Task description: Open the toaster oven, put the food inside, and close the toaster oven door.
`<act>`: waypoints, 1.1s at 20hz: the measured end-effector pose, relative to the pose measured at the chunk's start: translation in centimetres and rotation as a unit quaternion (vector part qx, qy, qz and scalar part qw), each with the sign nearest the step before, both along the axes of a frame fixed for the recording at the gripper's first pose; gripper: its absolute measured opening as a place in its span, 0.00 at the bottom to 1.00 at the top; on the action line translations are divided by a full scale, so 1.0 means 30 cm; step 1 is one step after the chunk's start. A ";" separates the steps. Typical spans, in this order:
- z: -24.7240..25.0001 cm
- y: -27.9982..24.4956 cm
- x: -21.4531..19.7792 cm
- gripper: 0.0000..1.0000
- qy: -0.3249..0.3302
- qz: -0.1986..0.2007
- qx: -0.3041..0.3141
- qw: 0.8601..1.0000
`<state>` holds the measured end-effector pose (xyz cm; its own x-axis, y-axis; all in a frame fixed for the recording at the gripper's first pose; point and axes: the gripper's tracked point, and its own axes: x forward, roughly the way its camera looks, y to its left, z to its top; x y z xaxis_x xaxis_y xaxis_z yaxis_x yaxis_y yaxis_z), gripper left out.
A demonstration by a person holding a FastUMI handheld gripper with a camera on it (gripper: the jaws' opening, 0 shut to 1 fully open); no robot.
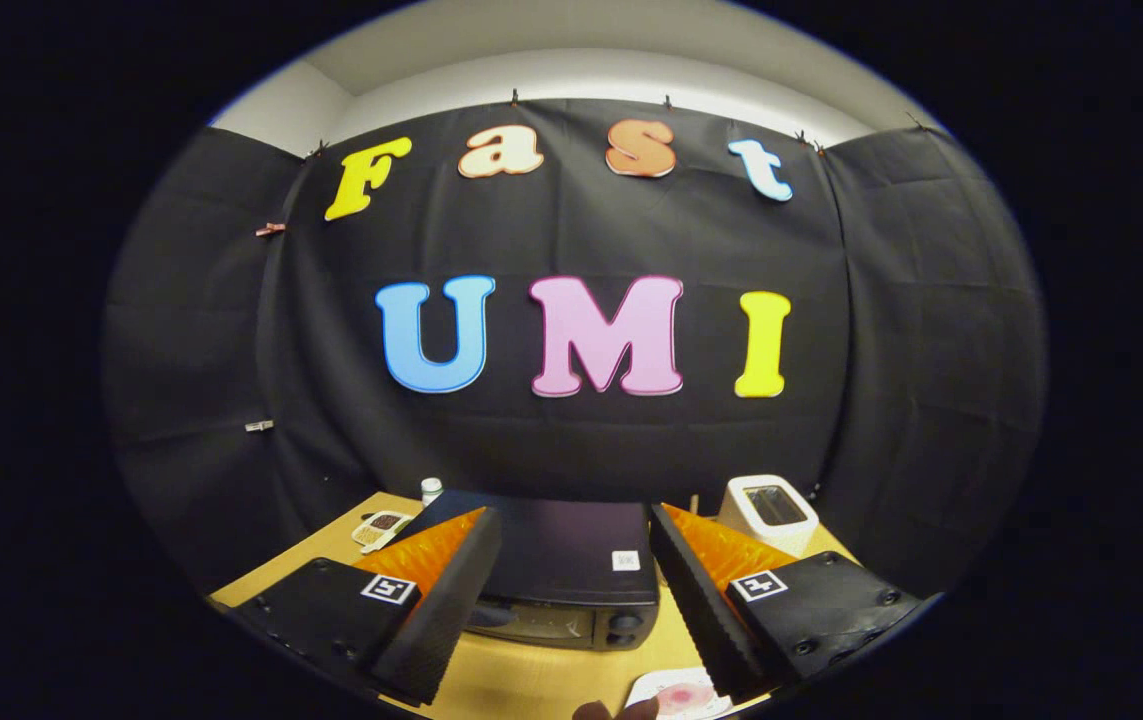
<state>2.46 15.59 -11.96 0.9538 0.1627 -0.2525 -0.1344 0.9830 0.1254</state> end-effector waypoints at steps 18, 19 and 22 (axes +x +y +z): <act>-0.567 0.359 0.104 0.97 0.217 -0.042 -0.016 0.975; -0.578 0.365 0.098 0.97 0.221 -0.038 -0.029 0.974; -0.584 0.365 0.081 0.98 0.227 -0.033 -0.030 0.973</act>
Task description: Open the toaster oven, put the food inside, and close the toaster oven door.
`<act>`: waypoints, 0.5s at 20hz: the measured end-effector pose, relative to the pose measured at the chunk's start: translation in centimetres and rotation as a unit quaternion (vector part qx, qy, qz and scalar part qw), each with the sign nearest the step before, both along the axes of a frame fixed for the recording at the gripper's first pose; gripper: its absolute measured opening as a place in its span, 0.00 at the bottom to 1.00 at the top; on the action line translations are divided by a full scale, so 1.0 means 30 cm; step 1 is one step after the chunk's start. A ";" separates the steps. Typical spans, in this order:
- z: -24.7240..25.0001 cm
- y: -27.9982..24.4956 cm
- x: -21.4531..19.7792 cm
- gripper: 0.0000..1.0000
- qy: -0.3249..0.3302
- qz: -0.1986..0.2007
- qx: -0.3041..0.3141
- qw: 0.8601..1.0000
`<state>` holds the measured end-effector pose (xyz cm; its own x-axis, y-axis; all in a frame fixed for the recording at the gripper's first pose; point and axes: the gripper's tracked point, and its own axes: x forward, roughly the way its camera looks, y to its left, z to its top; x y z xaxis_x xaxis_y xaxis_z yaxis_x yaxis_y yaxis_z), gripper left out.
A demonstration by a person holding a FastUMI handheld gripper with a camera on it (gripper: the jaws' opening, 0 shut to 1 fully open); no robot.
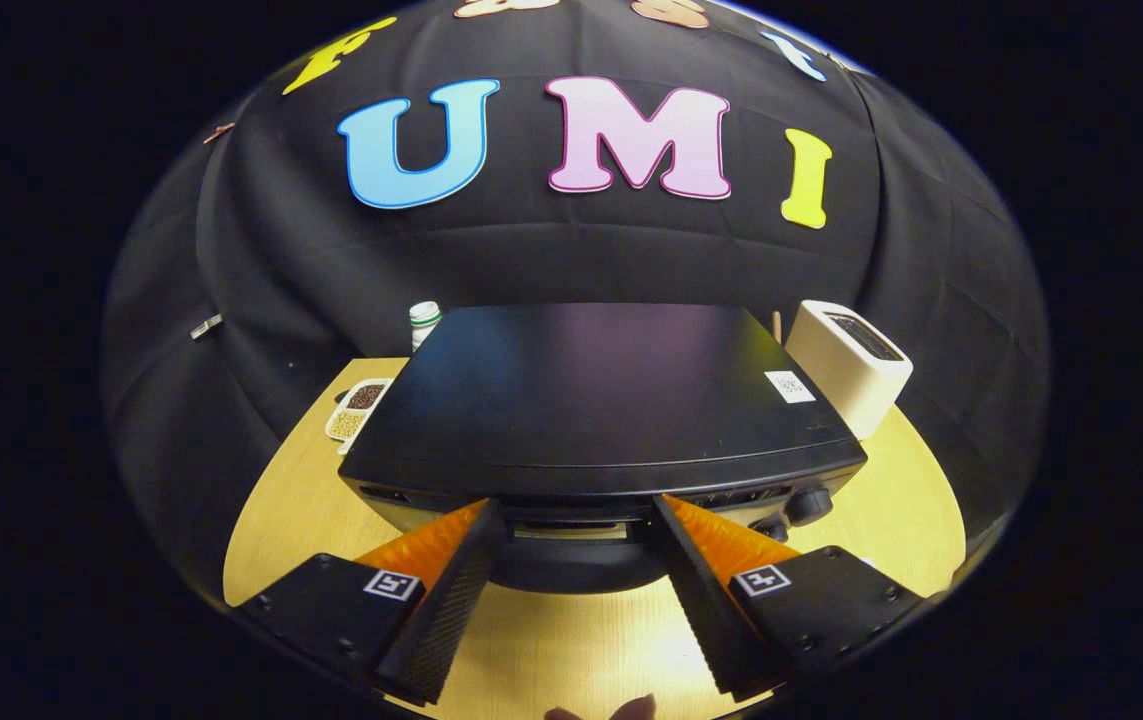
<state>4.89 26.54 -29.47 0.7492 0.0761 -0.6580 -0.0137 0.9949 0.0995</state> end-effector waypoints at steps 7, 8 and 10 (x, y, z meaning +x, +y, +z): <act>-0.026 0.001 -0.161 0.98 0.017 0.008 0.008 1.000; -0.043 0.001 -0.190 0.97 0.025 0.010 0.006 1.000; -0.071 0.002 -0.261 0.98 0.040 0.013 0.006 0.999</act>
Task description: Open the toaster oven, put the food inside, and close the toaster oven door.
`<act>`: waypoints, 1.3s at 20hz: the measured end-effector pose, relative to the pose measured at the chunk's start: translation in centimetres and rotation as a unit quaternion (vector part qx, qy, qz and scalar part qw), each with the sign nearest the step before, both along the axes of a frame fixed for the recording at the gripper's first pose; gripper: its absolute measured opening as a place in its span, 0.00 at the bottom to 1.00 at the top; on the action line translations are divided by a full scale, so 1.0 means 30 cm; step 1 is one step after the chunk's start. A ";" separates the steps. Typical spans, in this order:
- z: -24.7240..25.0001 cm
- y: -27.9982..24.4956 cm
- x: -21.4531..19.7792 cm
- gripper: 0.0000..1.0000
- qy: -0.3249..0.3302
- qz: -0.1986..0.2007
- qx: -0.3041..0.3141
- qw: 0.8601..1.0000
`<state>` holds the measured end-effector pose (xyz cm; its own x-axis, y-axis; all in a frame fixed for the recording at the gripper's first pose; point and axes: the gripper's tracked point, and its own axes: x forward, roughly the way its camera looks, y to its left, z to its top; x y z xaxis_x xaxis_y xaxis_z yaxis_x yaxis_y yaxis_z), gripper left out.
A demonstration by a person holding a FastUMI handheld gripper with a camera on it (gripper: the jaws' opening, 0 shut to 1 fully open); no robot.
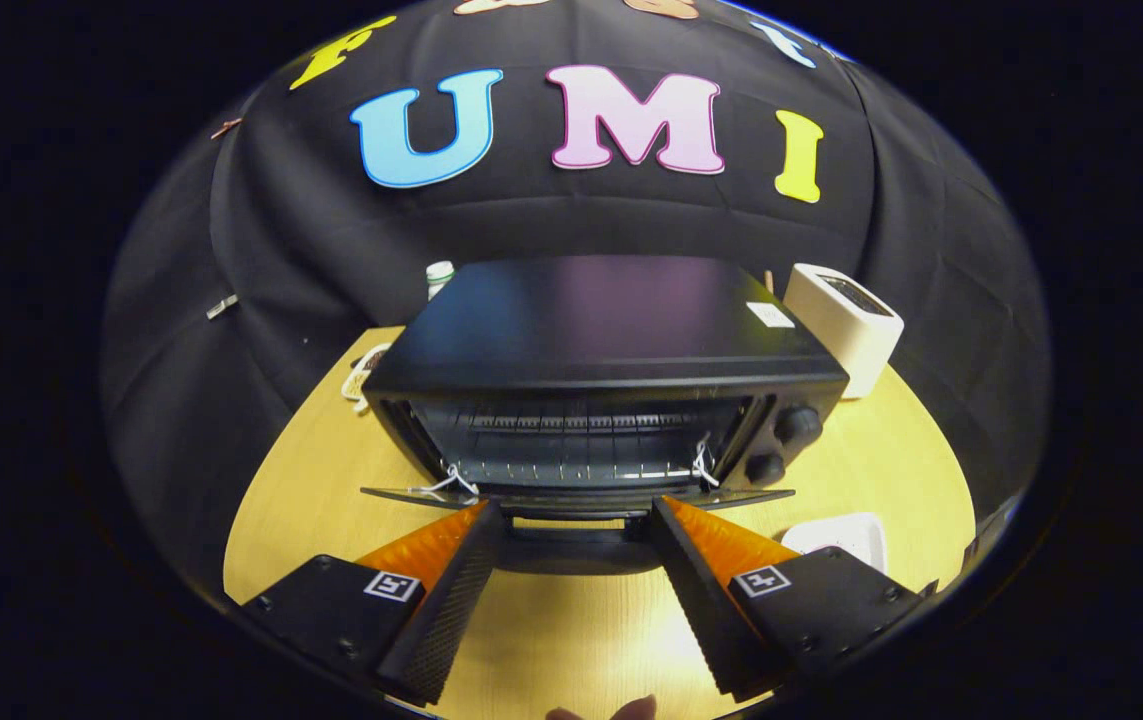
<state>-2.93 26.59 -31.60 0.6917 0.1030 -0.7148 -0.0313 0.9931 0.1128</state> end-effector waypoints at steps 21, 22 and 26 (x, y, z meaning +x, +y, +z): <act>-0.110 -0.070 -0.264 0.98 0.089 0.064 0.069 0.992; -0.083 -0.088 -0.258 0.98 0.088 0.067 0.078 0.991; 0.017 -0.232 -0.227 0.99 0.068 0.088 0.092 0.990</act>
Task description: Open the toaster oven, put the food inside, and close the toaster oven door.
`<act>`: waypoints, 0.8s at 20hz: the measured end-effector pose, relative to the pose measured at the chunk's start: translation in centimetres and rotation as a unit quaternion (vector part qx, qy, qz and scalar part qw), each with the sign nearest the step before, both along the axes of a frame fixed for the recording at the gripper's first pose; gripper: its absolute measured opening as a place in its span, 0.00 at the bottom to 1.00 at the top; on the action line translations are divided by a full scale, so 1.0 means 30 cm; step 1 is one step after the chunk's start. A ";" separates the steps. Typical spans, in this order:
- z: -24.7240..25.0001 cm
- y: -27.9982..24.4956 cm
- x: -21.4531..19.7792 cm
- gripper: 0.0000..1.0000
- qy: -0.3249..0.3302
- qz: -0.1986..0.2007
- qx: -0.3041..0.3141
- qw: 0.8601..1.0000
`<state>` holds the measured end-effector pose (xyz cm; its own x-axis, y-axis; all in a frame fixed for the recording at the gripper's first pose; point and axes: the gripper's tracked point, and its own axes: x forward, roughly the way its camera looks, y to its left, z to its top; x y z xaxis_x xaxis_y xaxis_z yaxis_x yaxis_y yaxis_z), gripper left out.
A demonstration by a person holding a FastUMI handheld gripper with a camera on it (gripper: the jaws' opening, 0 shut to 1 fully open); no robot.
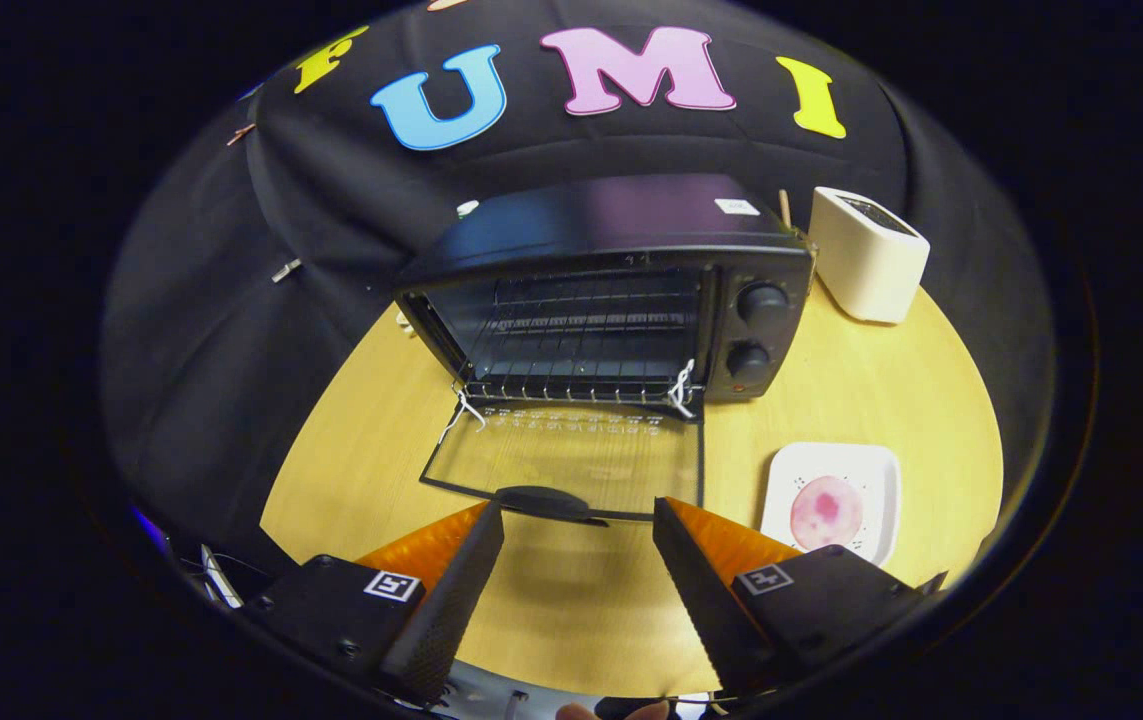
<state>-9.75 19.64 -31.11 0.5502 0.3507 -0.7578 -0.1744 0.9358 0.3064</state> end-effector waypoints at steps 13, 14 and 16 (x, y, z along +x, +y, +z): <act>-0.106 -0.584 -0.008 0.99 0.096 -0.033 -0.012 0.995; -0.133 -0.621 -0.005 0.99 0.107 -0.036 -0.017 0.993; -0.198 -0.694 -0.007 0.99 0.132 -0.044 -0.026 0.990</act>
